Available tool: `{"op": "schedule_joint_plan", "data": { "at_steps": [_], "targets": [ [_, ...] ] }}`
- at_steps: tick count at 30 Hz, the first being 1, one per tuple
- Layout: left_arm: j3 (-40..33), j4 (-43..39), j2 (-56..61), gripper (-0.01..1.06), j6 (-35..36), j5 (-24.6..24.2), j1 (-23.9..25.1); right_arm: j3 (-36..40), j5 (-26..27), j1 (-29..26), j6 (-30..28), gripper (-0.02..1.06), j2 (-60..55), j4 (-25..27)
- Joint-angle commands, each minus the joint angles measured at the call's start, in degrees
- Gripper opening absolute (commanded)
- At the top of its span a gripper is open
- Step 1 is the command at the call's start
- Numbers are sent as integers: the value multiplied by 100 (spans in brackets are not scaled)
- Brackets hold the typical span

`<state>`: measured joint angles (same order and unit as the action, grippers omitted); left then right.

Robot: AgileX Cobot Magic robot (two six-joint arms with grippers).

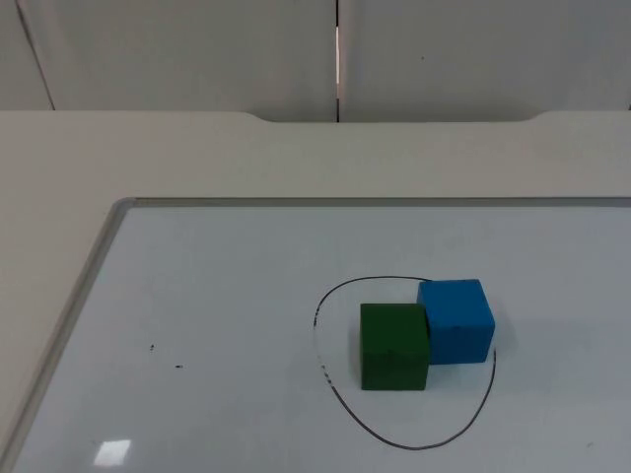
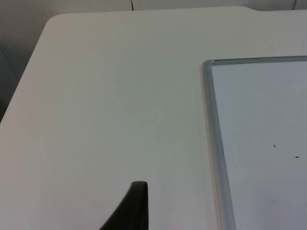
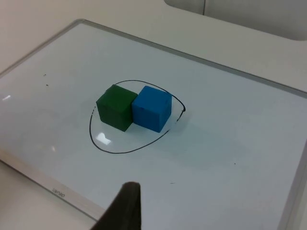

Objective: Push the two cubes into the marked area.

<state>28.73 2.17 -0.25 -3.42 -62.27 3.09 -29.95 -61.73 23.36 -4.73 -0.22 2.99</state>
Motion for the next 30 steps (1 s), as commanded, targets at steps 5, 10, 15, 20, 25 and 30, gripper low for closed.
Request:
{"op": "schedule_joint_plan", "data": {
  "at_steps": [5,10,15,20,25,30],
  "targets": [
    [-35,-23,25,105,47,60,16,37,-16,-12,-44,105,22,16],
    [-35,-23,25,105,47,60,16,37,-16,-12,-44,105,22,16],
    [-35,-23,25,105,47,60,16,37,-16,-12,-44,105,22,31],
    [-35,-23,25,105,47,60,16,37,-16,-12,-44,105,22,31],
    [-35,-23,25,105,47,60,16,37,-16,-12,-44,105,22,31],
    [-35,-23,25,105,47,60,16,37,-16,-12,1,105,22,29]
  ]
}}
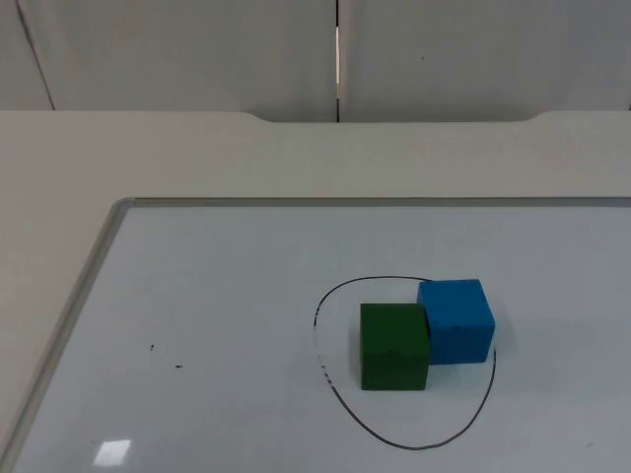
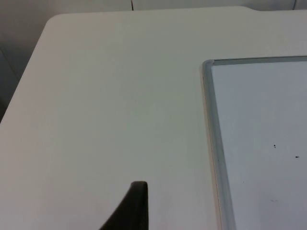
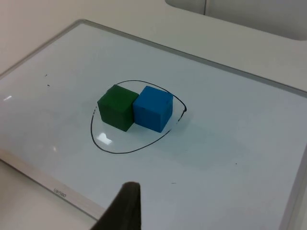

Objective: Push the two cubes into the marked area.

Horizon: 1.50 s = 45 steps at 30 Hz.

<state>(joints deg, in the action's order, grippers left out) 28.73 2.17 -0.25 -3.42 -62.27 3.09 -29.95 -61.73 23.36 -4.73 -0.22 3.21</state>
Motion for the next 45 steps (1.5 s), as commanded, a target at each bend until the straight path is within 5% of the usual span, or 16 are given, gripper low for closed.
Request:
{"op": "schedule_joint_plan", "data": {
  "at_steps": [1,9,30,45],
  "targets": [
    [-35,-23,25,105,47,60,16,37,-16,-12,1,105,22,7],
    [-35,-23,25,105,47,60,16,37,-16,-364,1,105,22,7],
    [-35,-23,25,105,47,60,16,37,-16,-2293,1,105,22,7],
    [-35,-23,25,105,47,60,27,37,-16,-2621,1,105,22,7]
  ]
}}
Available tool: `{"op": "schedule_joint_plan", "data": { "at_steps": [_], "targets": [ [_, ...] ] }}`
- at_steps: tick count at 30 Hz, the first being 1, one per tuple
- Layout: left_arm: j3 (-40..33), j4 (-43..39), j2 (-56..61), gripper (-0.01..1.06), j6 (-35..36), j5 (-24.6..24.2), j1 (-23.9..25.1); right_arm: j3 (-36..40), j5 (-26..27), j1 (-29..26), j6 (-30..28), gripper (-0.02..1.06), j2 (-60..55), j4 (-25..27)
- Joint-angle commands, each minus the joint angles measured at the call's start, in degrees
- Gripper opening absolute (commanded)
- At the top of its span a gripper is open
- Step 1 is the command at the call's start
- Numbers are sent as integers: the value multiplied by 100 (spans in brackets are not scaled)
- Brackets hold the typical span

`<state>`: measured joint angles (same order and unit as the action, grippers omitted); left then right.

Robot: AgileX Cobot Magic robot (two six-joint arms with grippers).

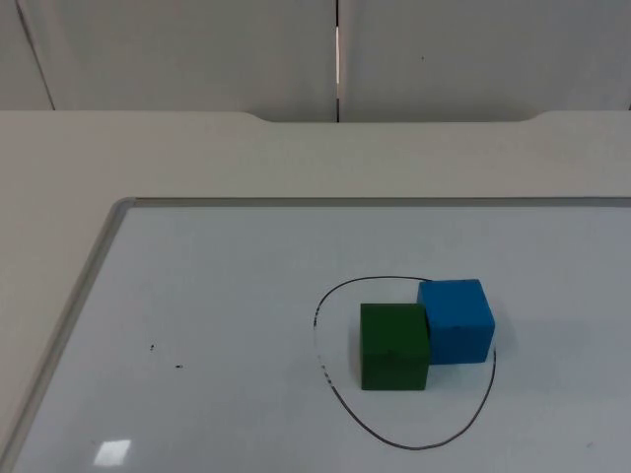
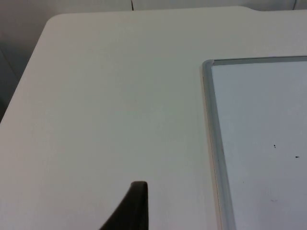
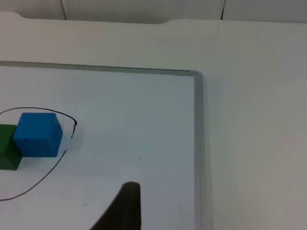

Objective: Push the two cubes into the marked area.

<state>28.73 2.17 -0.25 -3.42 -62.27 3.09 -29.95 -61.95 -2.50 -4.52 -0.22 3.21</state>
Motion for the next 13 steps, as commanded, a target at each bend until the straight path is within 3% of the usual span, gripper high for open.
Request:
{"op": "schedule_joint_plan", "data": {
  "at_steps": [1,13],
  "targets": [
    [-35,-23,25,105,47,60,27,37,6,-35,-20,105,22,7],
    [-35,-23,25,105,47,60,99,37,6,-35,-20,105,22,7]
  ]
}}
